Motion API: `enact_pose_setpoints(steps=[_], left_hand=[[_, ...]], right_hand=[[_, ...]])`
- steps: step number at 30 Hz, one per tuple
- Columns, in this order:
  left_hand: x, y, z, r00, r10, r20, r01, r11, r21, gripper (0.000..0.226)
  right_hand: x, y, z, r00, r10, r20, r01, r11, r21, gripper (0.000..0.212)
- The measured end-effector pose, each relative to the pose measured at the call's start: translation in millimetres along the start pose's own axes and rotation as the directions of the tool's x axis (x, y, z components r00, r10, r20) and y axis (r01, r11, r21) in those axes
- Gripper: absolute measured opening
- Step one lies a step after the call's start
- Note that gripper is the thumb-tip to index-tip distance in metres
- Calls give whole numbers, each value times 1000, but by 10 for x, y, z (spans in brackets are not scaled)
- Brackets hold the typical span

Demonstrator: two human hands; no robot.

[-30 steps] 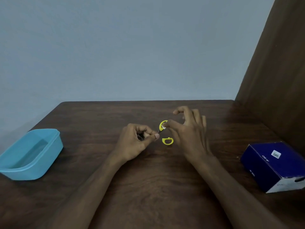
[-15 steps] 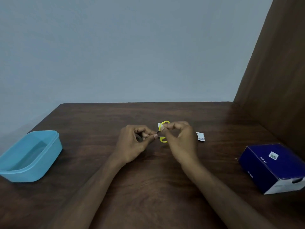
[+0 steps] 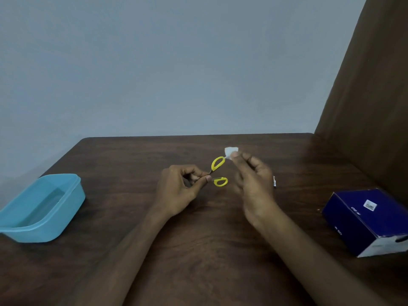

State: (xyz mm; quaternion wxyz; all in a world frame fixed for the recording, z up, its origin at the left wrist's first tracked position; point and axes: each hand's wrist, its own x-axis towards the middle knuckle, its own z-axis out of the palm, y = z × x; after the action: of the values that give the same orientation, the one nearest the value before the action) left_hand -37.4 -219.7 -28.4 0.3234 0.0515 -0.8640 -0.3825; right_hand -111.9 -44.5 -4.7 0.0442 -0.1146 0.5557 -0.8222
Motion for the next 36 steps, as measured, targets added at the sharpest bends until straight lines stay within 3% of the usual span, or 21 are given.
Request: enact_pose_setpoints(steps=[1,2,3,4,8,11,13,18,21,23,27,29,32,36], left_hand=[[7,7,8,1000,-16,11,16,999,-29,10],[15,14,18,999,-25,25,27,997,-66,14],[22,17,20,999,-33,38,36,994,-105,19],[23,21,18,998,-39,53,46,990,-136,22],[24,-15,-4,994,-40,106,57,986,-158,13],[27,-28,-10,992,-23,125,47,979,-196,16],[30,-37,-8,991,-18,134,49,973,-225,14],[37,-49,-10,992,-37,118,67,964,-258,9],[62,-62,-3,990,-120,69,136,938,-319,9],[72,-87,0,987,-151,45,157,919,-361,9],[73,-93,11,988,-141,68,157,911,-381,9],[72,-85,11,988,-139,71,156,911,-383,8],[71,-74,-2,986,-144,87,166,905,-392,8],[60,-48,0,983,-143,114,175,916,-361,9]], right_hand=[[25,3,-90,954,-299,31,291,894,-341,14],[53,4,-177,854,-496,158,480,633,-607,16],[91,15,-237,773,-557,305,574,406,-711,17],[111,32,-272,741,-531,411,620,308,-721,16],[137,129,-251,681,-453,575,723,292,-626,10],[142,74,-272,718,-512,472,659,281,-698,5],[140,70,-273,753,-527,394,600,304,-740,11],[69,133,-181,692,-441,571,720,378,-582,13],[132,115,-200,727,-486,486,680,410,-607,1],[156,106,-214,737,-519,433,660,414,-626,9],[23,111,-178,652,-412,636,752,247,-611,15],[21,117,-162,666,-396,632,734,201,-648,18],[82,126,-168,702,-467,538,681,222,-698,15],[8,130,-150,657,-400,639,744,211,-633,11]])
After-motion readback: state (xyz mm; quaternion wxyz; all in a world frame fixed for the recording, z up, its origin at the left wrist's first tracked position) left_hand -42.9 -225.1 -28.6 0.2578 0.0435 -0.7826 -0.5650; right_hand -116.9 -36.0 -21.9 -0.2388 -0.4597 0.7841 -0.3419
